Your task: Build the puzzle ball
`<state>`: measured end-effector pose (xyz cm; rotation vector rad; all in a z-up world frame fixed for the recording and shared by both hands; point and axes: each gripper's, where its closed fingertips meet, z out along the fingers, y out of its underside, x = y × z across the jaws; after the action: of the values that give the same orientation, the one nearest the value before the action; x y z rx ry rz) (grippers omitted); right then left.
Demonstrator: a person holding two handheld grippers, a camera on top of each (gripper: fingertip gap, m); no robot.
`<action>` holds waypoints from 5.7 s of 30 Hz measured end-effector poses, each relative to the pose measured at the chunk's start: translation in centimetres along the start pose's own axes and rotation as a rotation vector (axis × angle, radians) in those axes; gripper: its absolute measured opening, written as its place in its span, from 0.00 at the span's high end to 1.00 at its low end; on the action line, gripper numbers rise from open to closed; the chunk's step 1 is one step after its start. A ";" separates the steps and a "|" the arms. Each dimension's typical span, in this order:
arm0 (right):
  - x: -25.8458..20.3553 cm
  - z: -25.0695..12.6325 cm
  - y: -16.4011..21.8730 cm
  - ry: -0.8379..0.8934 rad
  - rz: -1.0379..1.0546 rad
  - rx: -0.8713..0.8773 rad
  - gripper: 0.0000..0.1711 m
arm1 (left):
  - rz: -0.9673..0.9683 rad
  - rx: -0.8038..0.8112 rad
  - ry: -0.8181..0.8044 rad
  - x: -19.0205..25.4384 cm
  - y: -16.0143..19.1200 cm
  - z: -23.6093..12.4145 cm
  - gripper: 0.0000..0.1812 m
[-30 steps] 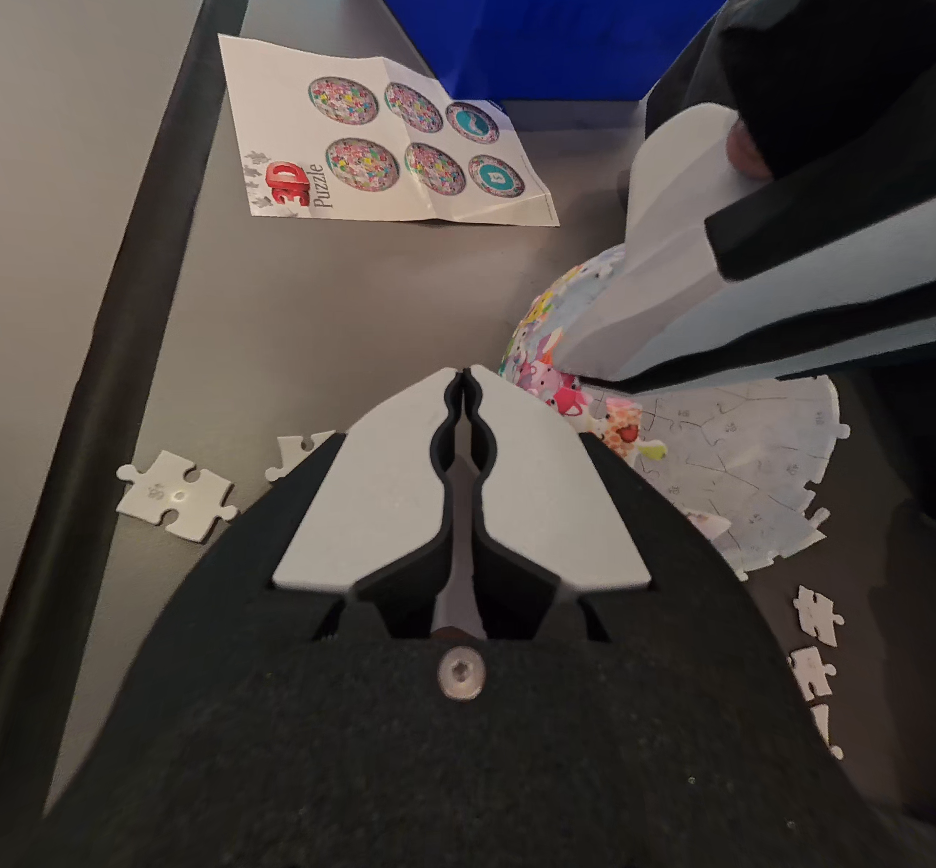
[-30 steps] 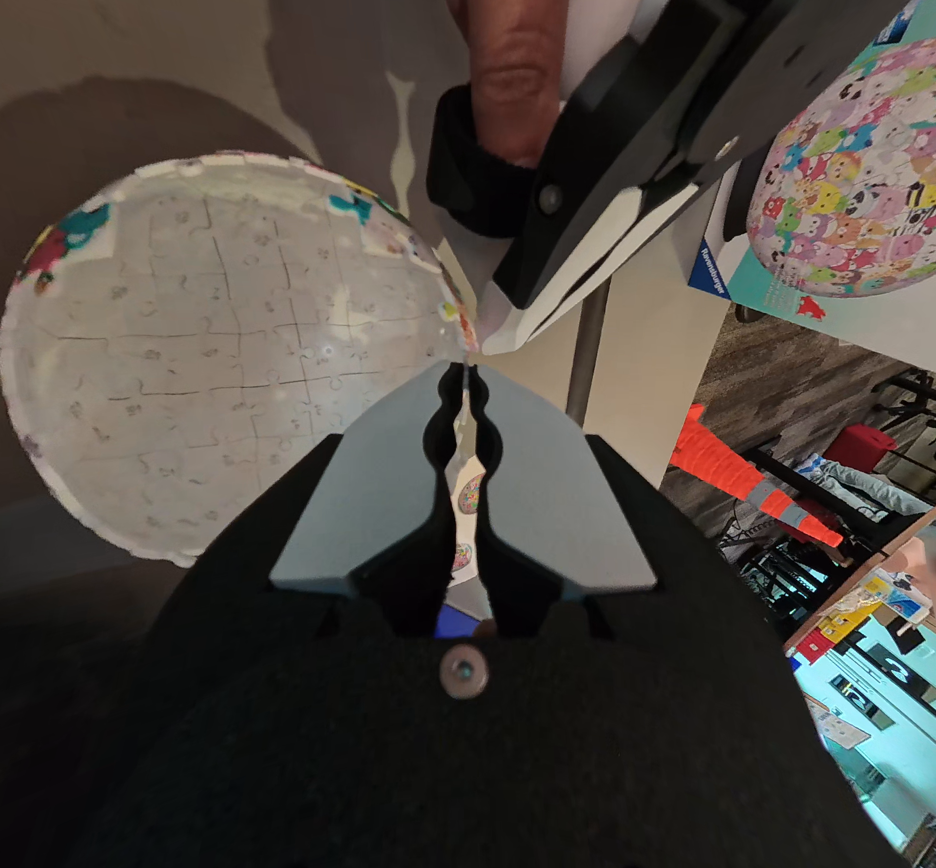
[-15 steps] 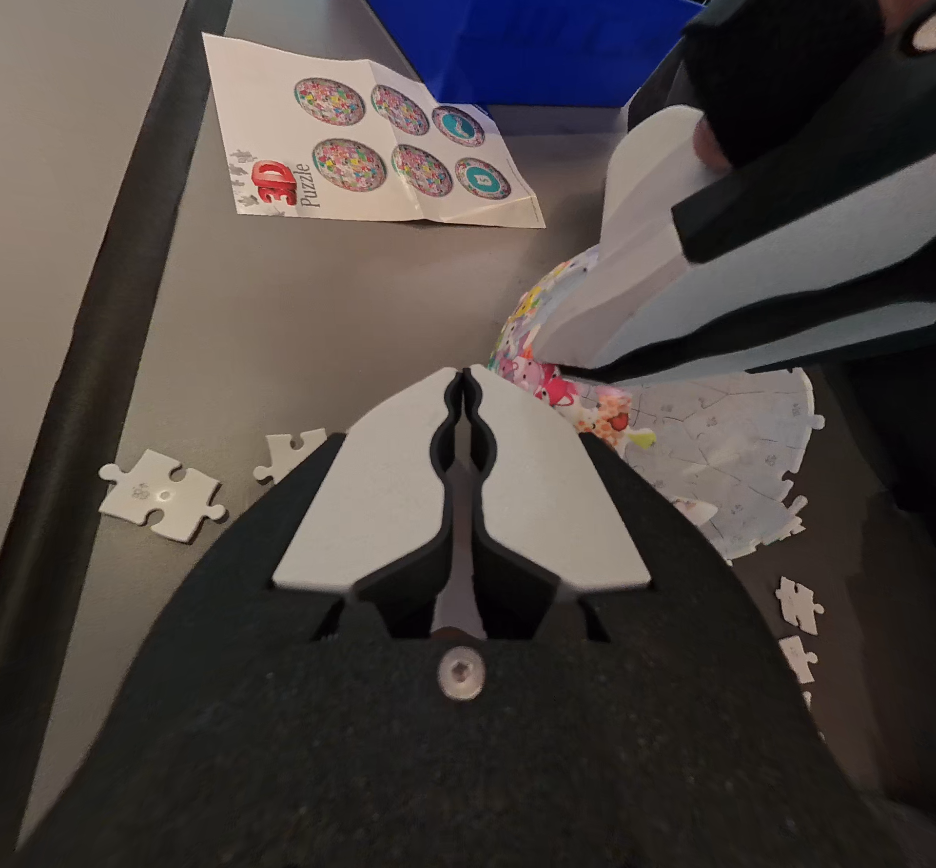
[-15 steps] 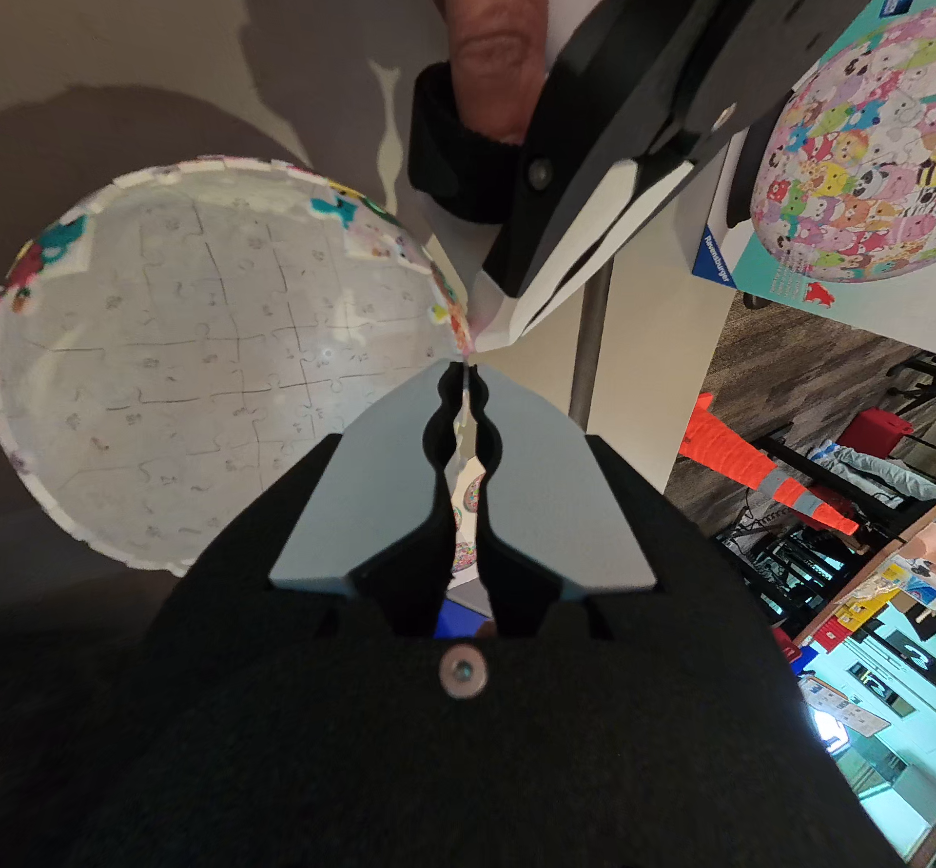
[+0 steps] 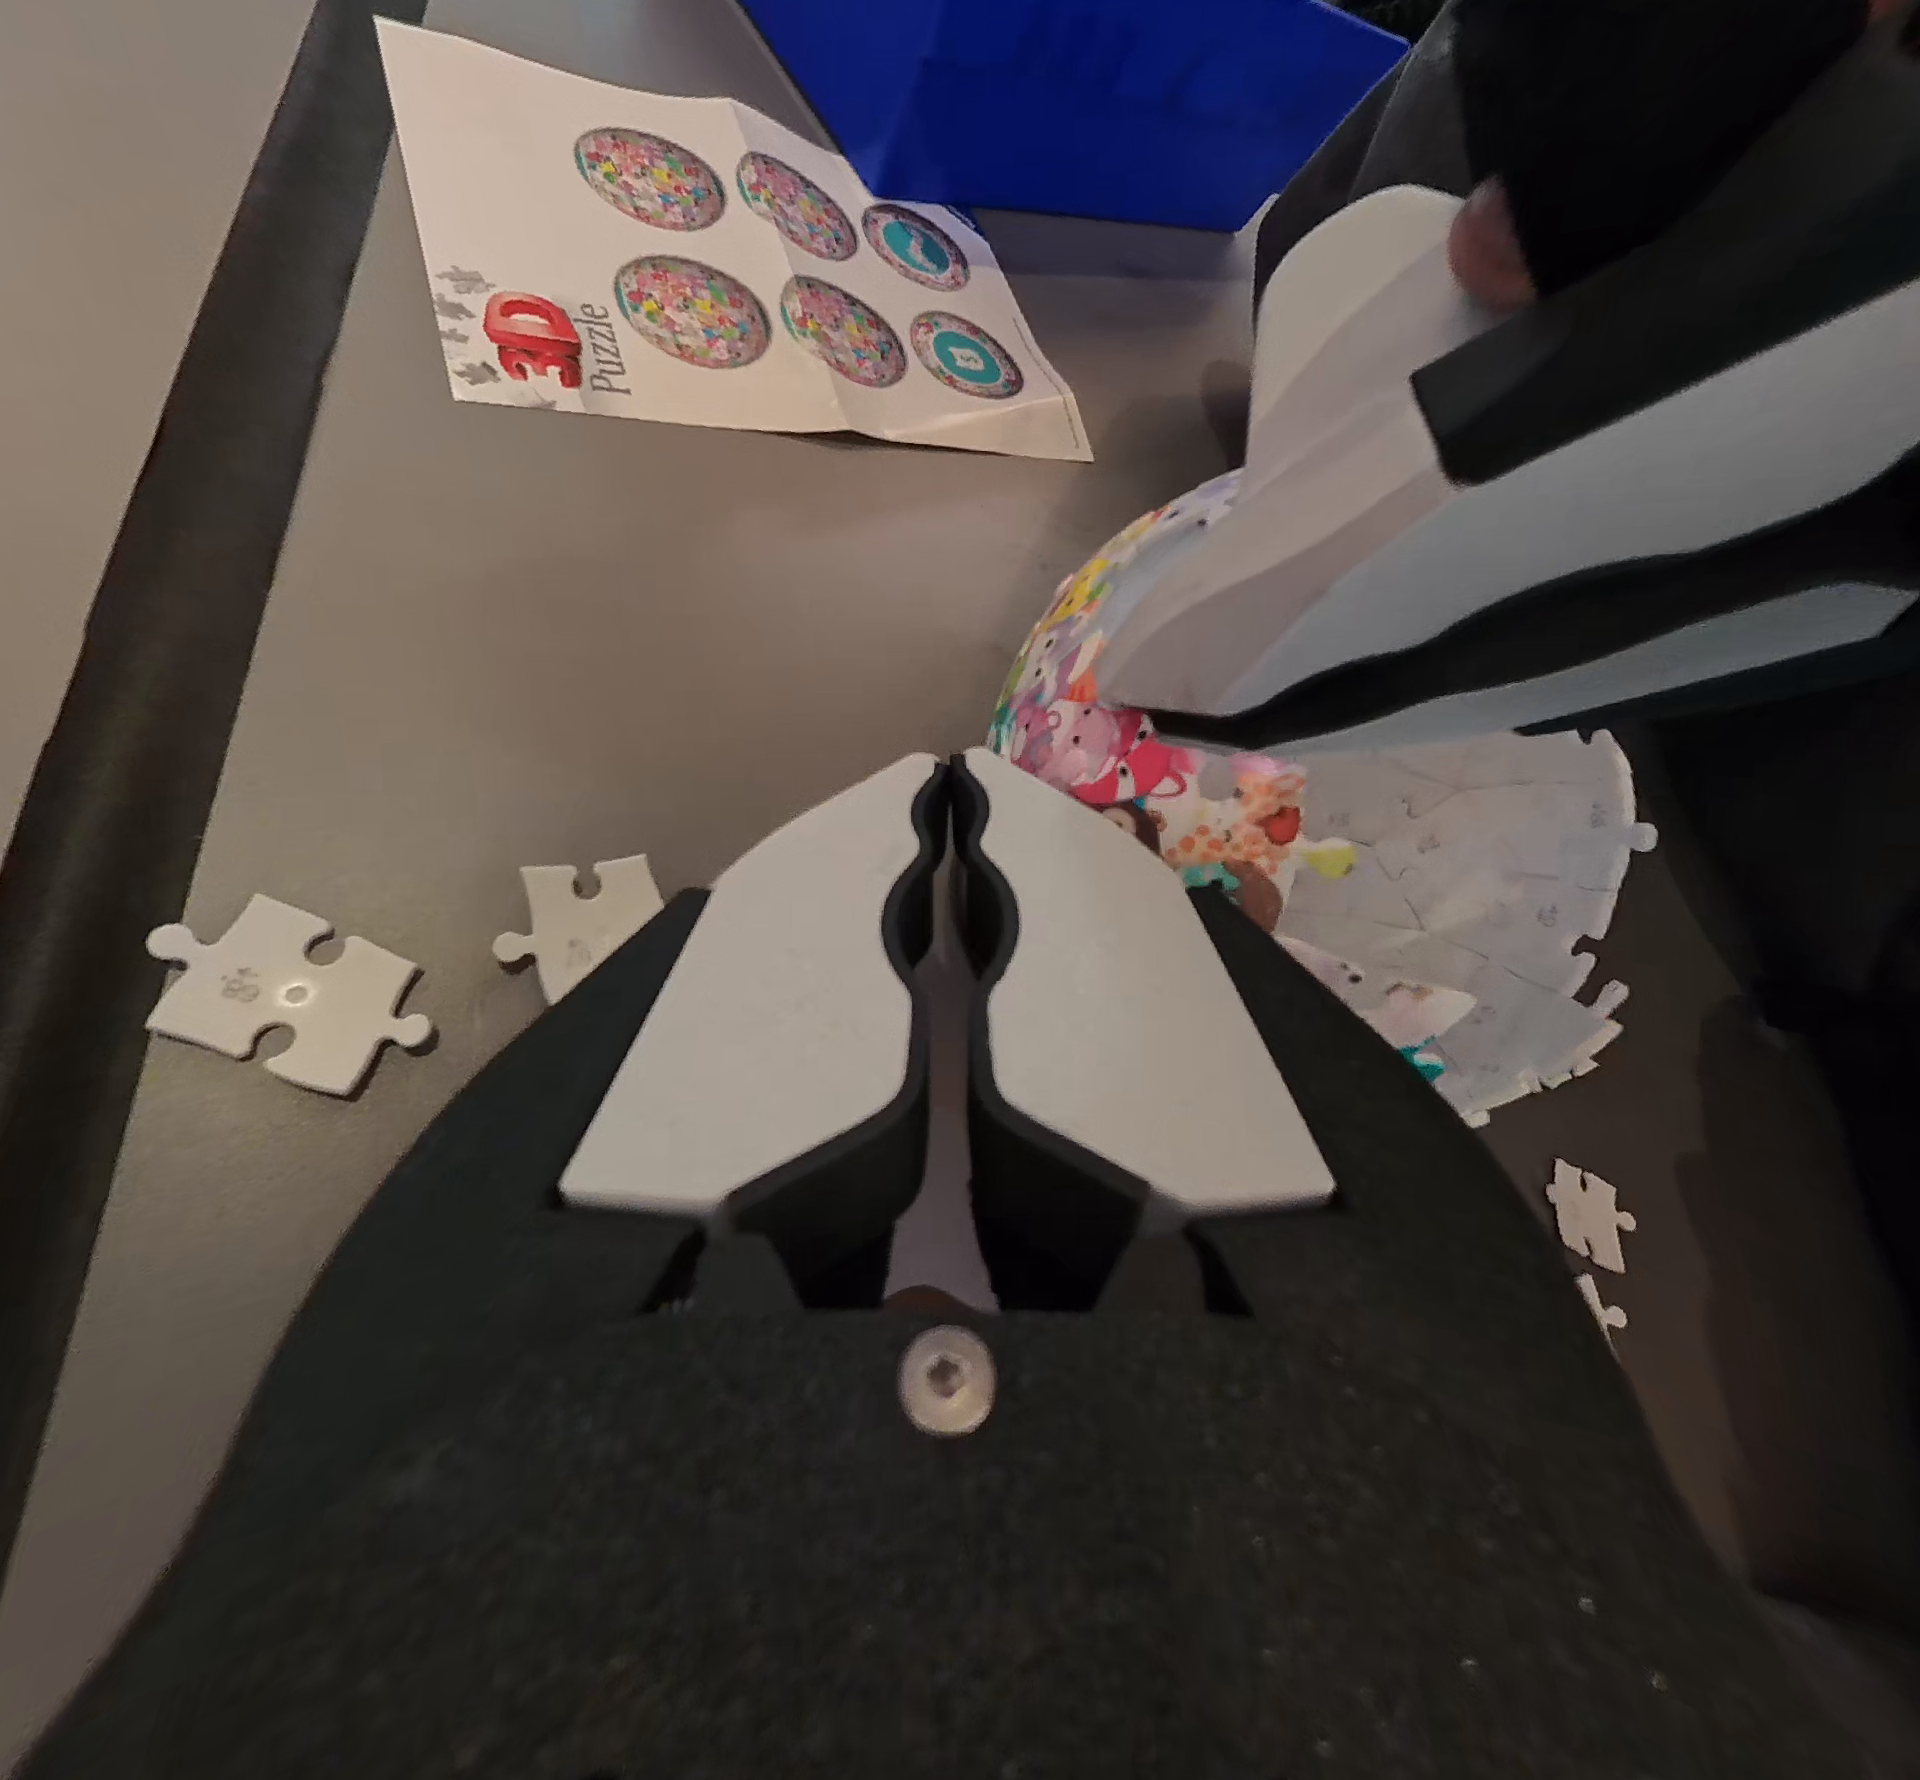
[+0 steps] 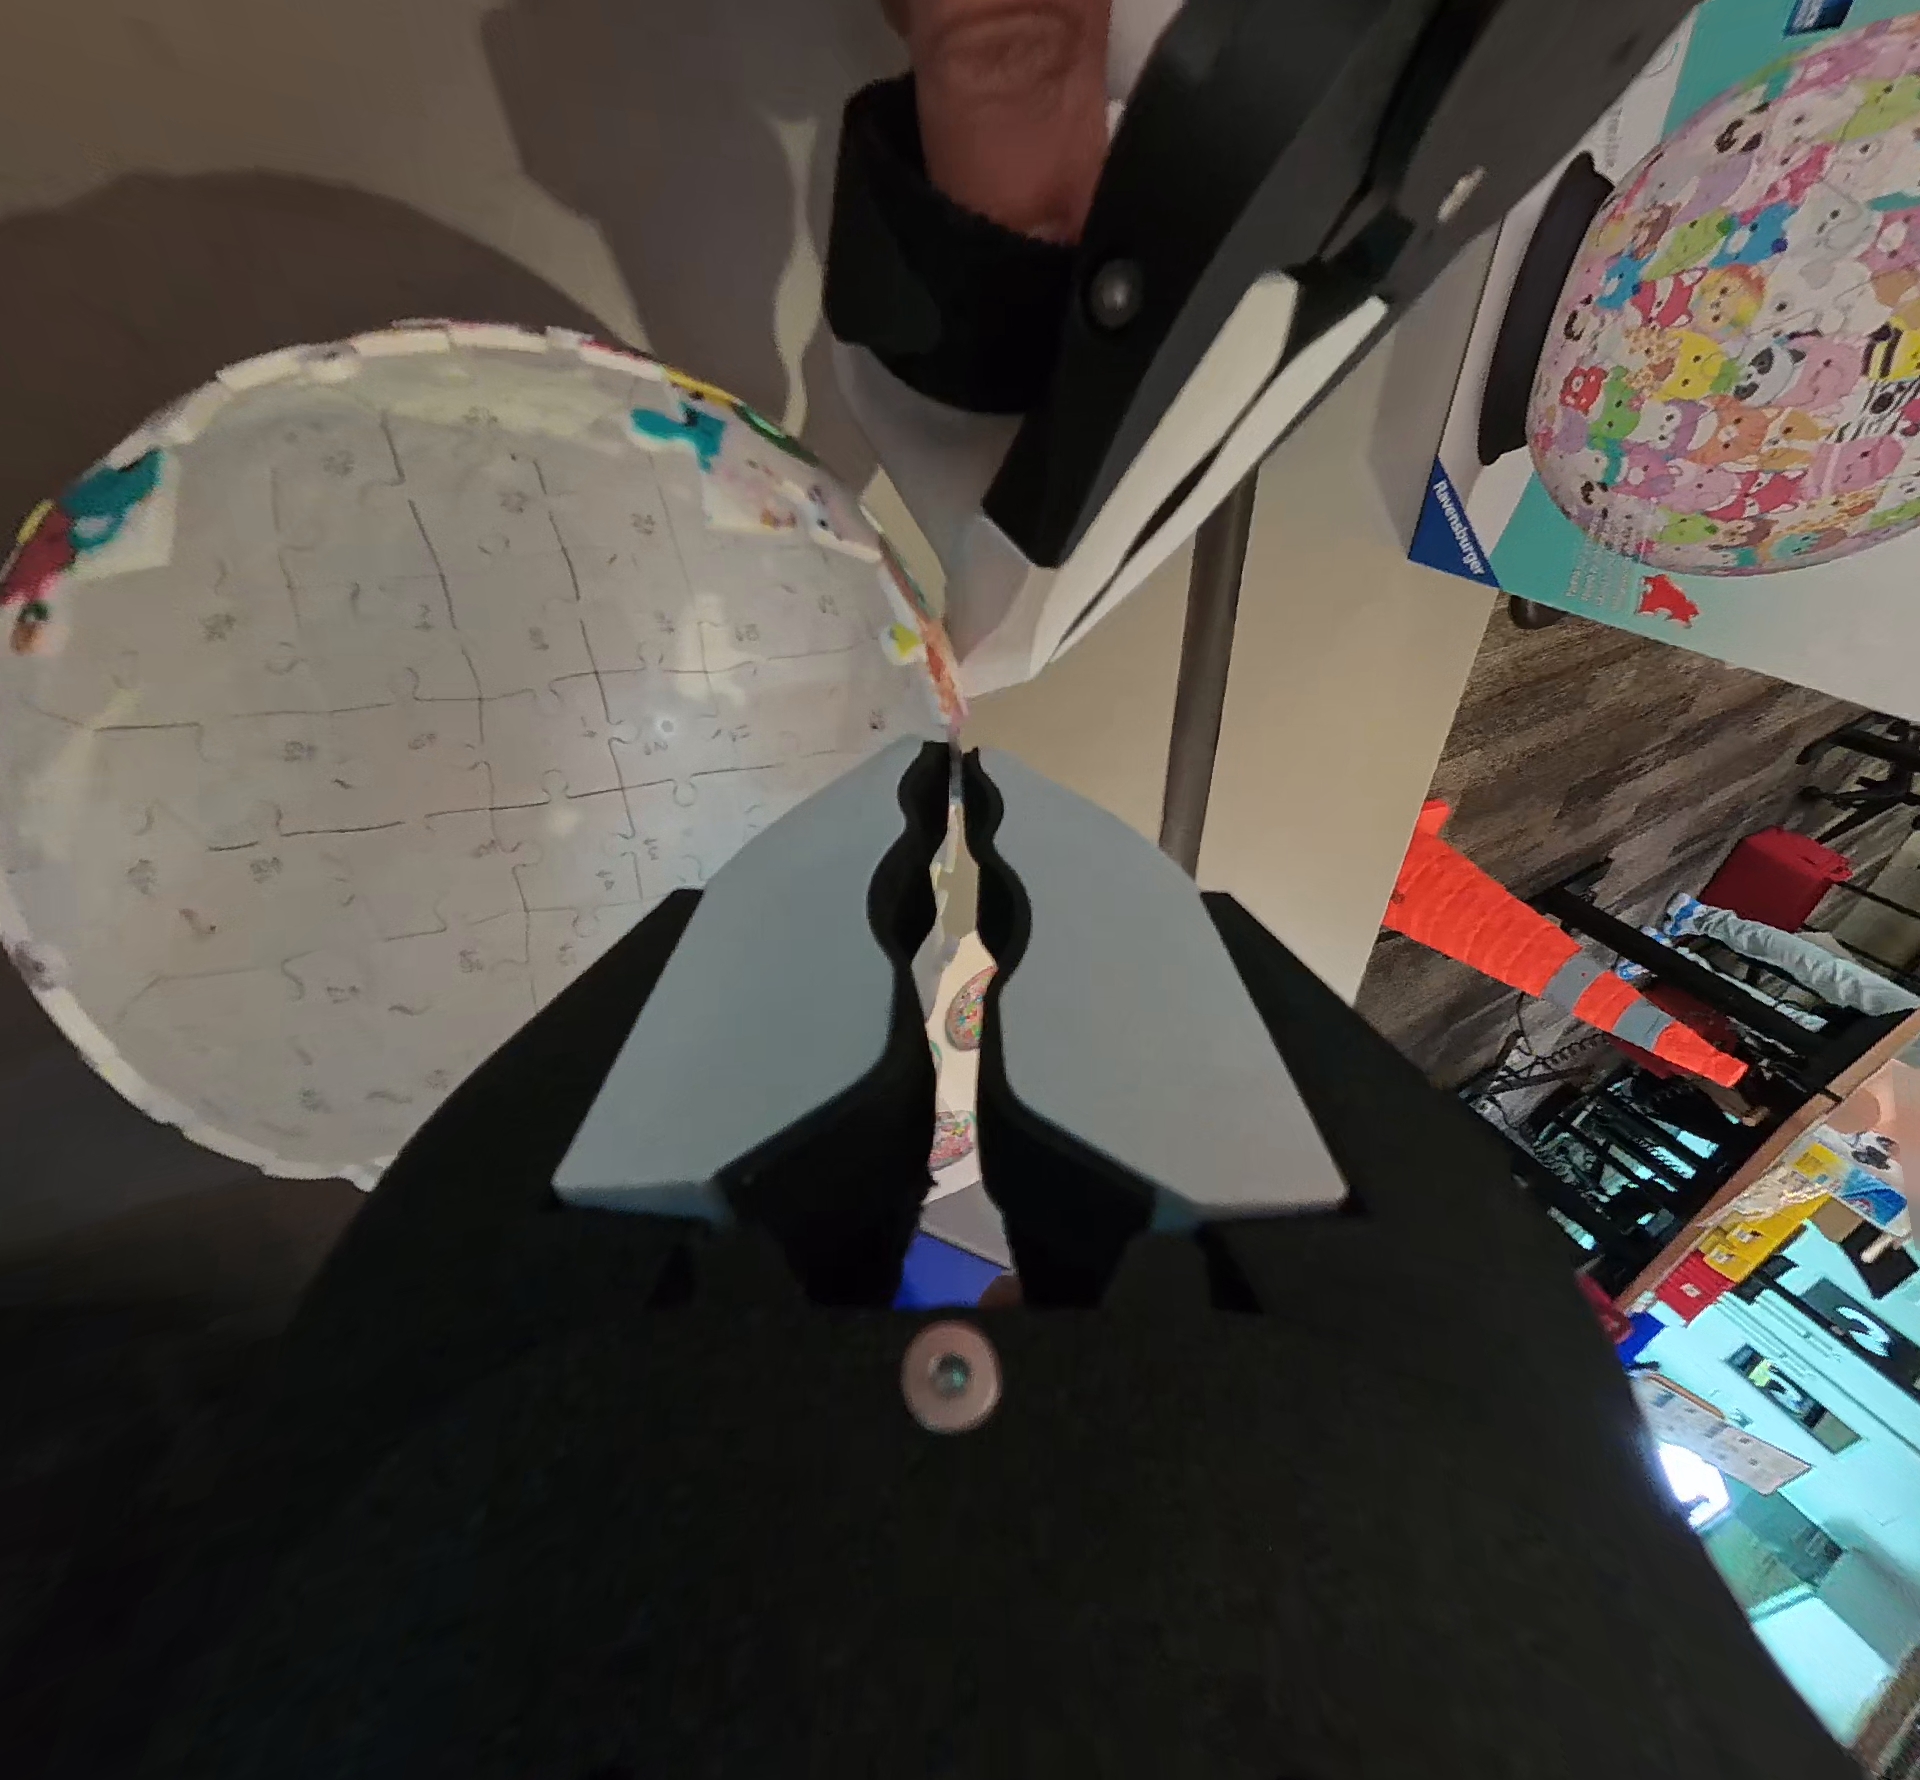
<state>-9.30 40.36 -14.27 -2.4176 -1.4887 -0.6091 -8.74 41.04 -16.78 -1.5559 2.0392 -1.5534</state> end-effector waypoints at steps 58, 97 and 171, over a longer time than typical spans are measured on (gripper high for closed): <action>0.4 0.6 -0.3 0.018 0.003 -0.025 0.98 | 0.035 -0.008 0.061 -0.6 0.7 0.3 1.00; 0.0 1.6 -0.7 0.016 -0.167 0.008 0.93 | -0.032 -0.111 0.025 -1.7 2.1 2.3 1.00; -0.7 3.2 0.8 -0.368 -0.119 -0.191 0.93 | 0.010 0.219 -0.184 -4.9 -1.8 -1.9 1.00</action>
<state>-8.17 40.77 -17.41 -2.7157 -1.8004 -0.3541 -6.61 46.11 -16.67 -1.5399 1.7148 -1.5096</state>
